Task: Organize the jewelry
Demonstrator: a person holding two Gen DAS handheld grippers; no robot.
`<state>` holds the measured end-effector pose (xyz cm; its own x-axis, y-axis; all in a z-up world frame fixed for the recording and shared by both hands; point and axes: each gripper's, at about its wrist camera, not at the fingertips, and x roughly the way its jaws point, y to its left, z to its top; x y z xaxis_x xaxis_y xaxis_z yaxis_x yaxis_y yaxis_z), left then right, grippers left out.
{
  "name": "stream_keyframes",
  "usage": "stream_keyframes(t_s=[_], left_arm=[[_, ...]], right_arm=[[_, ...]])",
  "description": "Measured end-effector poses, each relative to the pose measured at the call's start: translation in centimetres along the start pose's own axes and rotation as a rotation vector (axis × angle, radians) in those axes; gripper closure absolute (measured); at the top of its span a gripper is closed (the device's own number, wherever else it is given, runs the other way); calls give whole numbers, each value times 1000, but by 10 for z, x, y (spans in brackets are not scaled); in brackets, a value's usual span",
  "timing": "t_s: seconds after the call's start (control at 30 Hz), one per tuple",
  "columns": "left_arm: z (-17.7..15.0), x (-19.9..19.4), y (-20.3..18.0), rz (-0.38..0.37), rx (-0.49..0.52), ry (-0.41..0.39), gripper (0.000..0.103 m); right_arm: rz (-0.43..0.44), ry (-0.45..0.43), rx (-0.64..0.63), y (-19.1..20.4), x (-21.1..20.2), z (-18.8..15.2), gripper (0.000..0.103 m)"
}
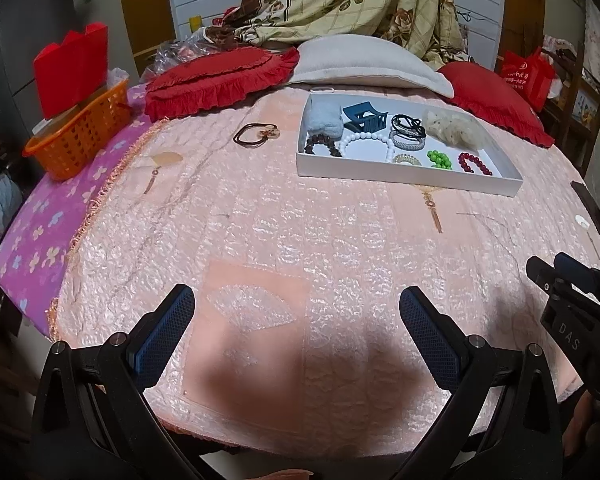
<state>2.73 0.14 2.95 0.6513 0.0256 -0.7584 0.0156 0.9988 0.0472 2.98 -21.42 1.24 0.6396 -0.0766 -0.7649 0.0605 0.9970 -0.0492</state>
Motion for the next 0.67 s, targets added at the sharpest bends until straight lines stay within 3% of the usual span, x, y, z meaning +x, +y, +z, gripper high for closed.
stream_keyframes(t_s=[0.67], left_arm=[[-3,0,1,20,1,-18,1]], right_arm=[[11,11,11,1,4,-3,66]])
